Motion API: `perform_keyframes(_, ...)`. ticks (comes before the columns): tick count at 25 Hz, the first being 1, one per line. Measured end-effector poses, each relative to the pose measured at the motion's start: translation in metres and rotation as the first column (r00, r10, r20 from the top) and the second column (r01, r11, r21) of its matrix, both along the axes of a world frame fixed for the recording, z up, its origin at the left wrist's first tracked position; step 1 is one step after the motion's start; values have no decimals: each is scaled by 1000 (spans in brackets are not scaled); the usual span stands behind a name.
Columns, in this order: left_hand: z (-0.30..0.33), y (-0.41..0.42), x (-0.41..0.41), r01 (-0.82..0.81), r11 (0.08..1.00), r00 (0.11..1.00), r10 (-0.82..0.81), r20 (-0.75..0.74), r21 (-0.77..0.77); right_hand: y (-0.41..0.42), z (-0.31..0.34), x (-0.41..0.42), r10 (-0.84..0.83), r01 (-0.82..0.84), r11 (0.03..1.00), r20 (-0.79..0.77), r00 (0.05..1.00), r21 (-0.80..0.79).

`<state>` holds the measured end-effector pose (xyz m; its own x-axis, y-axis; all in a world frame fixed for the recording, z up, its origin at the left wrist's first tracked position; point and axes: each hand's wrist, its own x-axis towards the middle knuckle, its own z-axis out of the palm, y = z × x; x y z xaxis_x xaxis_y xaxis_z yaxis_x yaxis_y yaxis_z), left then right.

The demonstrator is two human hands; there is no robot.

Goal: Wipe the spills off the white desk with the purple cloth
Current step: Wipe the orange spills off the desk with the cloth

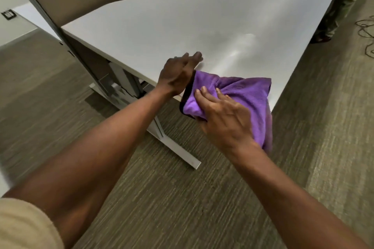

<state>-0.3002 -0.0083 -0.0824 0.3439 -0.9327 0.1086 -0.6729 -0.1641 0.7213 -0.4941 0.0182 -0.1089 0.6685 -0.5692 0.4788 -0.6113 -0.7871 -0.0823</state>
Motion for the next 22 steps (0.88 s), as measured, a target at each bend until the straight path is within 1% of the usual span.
perform_keyframes(2, -3, 2, -2, 56, 998, 982, -54, 181, -2, 5, -5, -61, 34, -37, 999, 78, 996, 29)
perform_keyframes(3, -5, 2, -3, 99, 995, 954, -96, 285, 5, 7, -7, -94, 22, -30, 997, 114, 993, 66)
perform_keyframes(4, -7, 1, -5, 140, 990, 921, -133, 366, 9, 9, -9, -120, 3, -23, 991, 151, 988, 131)
perform_keyframes(5, -10, 0, -6, 170, 985, 897, -160, 413, 14, 7, -12, -136, -10, -33, 977, 198, 980, 213)
perform_keyframes(6, -13, -1, -6, 189, 982, 885, -178, 431, 19, 5, -15, -144, -12, -56, 959, 236, 972, 276)
perform_keyframes(7, -16, -1, -6, 199, 980, 882, -188, 433, 21, 2, -19, -146, 2, -79, 950, 249, 968, 301)
perform_keyframes(9, -20, -1, -6, 221, 975, 873, -203, 443, 11, 3, -25, -143, 19, -87, 958, 244, 970, 272)
perform_keyframes(10, -19, 0, -8, 234, 972, 863, -208, 460, 1, 7, -28, -139, 0, -77, 961, 279, 960, 267)
perform_keyframes(11, -18, 0, -8, 244, 970, 857, -211, 470, -10, 14, -34, -133, -47, -65, 952, 355, 934, 298)
perform_keyframes(12, -17, 0, -9, 248, 969, 855, -212, 473, -14, 24, -42, -124, -129, -55, 929, 460, 879, 366)
perform_keyframes(13, -17, -1, -9, 247, 969, 855, -213, 472, -10, 37, -48, -111, -249, -42, 890, 559, 791, 455)
perform_keyframes(14, -18, 0, -10, 238, 971, 858, -208, 469, -4, 50, -49, -94, -401, -31, 830, 634, 661, 556)
perform_keyframes(15, -18, 0, -10, 223, 975, 863, -197, 465, 1, 60, -45, -75, -555, -41, 756, 671, 491, 654)
perform_keyframes(16, -18, -1, -10, 204, 979, 870, -186, 456, 10, 68, -37, -57, -692, -83, 668, 658, 297, 740)
perform_keyframes(17, -18, -1, -10, 191, 982, 879, -177, 443, 14, 72, -27, -43, -798, -171, 575, 595, 97, 800)
perform_keyframes(18, -17, -1, -10, 181, 983, 888, -169, 429, 12, 72, -18, -33, -866, -294, 491, 495, -66, 820)
perform_keyframes(19, -16, -1, -9, 174, 985, 895, -160, 416, 5, 69, -10, -29, -908, -417, 417, 386, -161, 807)
perform_keyframes(20, -14, 0, -9, 168, 986, 901, -153, 406, -2, 64, -3, -28, -937, -516, 350, 293, -191, 782)
perform_keyframes(22, -14, 0, -9, 169, 986, 904, -153, 399, -4, 48, 3, -33, -972, -607, 234, 170, -161, 760)
